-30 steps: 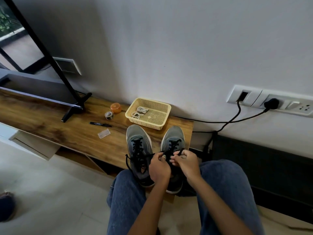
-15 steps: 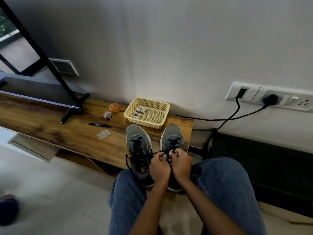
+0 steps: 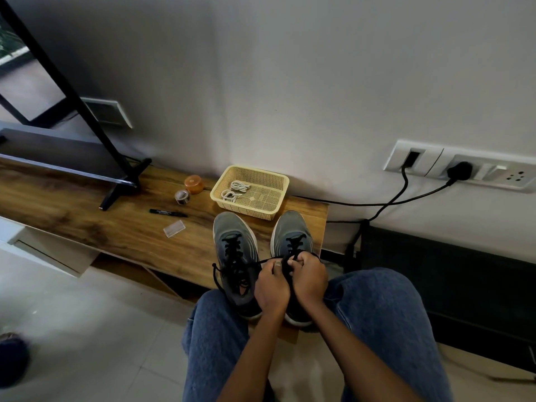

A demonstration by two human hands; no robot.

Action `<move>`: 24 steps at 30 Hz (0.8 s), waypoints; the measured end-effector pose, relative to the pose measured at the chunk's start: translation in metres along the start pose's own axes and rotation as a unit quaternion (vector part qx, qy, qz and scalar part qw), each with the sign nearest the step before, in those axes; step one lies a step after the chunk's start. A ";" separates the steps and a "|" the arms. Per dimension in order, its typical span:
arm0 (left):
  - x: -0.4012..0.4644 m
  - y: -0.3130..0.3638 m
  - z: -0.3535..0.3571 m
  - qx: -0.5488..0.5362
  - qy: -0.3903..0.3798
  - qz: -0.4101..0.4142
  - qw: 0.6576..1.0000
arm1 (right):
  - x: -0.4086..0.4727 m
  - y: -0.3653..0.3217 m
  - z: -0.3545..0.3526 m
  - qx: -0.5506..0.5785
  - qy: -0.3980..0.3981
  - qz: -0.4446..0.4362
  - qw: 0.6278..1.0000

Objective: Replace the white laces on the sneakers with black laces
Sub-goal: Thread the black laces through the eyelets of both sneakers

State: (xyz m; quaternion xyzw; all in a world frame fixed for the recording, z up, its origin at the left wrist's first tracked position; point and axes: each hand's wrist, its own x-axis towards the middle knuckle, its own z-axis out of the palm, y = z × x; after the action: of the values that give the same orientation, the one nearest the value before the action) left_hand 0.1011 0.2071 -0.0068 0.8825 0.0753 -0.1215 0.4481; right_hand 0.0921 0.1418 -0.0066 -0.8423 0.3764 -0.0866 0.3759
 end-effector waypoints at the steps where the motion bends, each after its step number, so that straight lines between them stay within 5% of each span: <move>1: 0.001 0.000 0.000 0.005 -0.001 0.004 1.000 | 0.000 0.001 0.000 0.004 -0.001 0.002 1.000; 17: 0.013 0.006 0.000 -0.007 -0.014 -0.048 0.999 | 0.001 0.005 -0.006 0.079 -0.041 0.025 0.996; 24: 0.026 0.006 -0.001 -0.106 -0.036 -0.107 0.988 | 0.003 0.009 -0.005 0.091 -0.047 0.020 0.995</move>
State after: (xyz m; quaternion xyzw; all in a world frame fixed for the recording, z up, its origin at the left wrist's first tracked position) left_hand 0.1280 0.2046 -0.0090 0.8120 0.1654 -0.1916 0.5259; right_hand 0.0869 0.1328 -0.0096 -0.8000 0.3657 -0.0729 0.4700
